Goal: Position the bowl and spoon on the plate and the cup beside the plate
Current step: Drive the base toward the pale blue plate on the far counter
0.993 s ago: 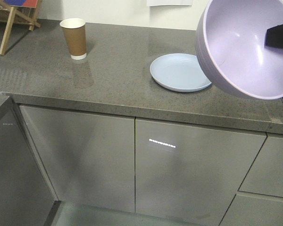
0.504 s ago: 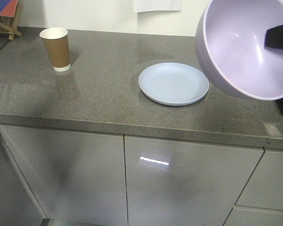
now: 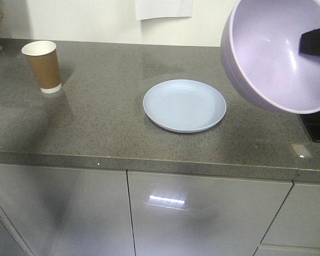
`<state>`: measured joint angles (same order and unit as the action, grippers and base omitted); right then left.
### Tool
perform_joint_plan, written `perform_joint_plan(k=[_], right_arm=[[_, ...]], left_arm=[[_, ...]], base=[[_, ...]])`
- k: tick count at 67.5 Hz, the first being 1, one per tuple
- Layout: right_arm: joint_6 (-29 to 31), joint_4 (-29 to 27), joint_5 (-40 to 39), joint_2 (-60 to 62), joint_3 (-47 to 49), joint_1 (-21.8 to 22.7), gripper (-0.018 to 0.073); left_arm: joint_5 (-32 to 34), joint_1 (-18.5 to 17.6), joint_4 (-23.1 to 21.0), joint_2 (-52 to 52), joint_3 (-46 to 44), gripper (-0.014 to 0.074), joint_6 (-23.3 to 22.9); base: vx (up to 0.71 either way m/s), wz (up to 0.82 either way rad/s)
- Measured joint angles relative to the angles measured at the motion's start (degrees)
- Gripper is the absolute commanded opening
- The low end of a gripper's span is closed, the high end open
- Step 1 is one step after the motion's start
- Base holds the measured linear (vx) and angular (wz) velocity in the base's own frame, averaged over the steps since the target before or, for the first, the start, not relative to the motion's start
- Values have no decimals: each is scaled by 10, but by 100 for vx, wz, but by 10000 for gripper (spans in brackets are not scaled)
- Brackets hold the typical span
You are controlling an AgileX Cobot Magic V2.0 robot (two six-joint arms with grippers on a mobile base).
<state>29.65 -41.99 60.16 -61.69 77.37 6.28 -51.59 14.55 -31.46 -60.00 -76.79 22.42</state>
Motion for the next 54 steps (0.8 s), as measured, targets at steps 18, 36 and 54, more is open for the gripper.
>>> perform_joint_plan(k=[18,36,54], right_arm=[[0,0,0,0,0,0,-6],[0,0,0,0,0,0,-6],[0,0,1,0,0,0,-6]], left_arm=[[0,0,0,0,0,-6,0],[0,0,0,0,0,-6,0],[0,0,0,0,0,-6,0]], base=[[6,-7],[5,-1],[6,-2]])
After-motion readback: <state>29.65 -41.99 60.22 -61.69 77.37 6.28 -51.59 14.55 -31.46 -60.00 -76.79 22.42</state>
